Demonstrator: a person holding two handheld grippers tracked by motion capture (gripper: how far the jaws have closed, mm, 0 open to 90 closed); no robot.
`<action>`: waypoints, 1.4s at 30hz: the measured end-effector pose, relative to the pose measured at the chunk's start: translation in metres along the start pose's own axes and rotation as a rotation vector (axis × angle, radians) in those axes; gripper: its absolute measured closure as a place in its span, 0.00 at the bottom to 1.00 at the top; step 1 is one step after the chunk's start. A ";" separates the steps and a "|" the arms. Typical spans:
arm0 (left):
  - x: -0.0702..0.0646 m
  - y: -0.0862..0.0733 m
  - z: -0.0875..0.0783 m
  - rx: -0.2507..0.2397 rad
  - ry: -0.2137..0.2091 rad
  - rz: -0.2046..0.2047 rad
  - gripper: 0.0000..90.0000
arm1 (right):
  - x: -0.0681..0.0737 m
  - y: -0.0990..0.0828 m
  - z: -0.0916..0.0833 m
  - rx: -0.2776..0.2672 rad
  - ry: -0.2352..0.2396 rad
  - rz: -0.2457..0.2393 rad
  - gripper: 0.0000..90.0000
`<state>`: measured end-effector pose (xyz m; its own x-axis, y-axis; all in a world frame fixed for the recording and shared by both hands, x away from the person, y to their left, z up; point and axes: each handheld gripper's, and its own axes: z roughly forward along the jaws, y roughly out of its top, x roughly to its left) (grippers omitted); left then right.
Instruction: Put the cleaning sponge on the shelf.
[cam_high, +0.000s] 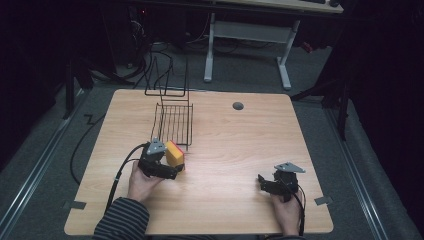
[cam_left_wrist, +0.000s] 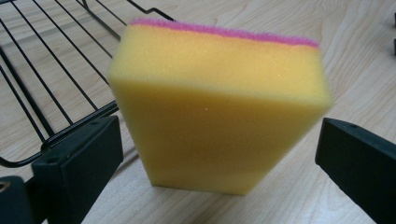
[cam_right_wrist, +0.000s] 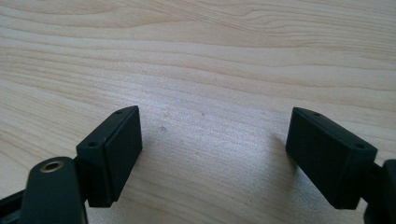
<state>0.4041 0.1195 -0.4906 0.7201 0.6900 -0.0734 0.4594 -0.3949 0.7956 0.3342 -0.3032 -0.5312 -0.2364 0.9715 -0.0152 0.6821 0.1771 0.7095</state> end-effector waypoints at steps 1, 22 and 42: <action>0.000 0.000 0.001 -0.001 0.001 -0.003 0.02 | 0.000 0.000 0.000 0.000 0.000 0.000 0.21; 0.000 -0.005 0.017 0.007 0.010 -0.007 0.14 | 0.000 0.000 0.000 0.000 0.000 -0.001 0.21; 0.000 -0.008 0.017 0.008 0.030 0.003 0.24 | 0.000 0.000 0.000 0.000 0.001 0.001 0.21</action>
<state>0.4095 0.1119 -0.5074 0.7055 0.7068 -0.0526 0.4616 -0.4019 0.7908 0.3342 -0.3033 -0.5311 -0.2363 0.9716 -0.0138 0.6825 0.1761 0.7093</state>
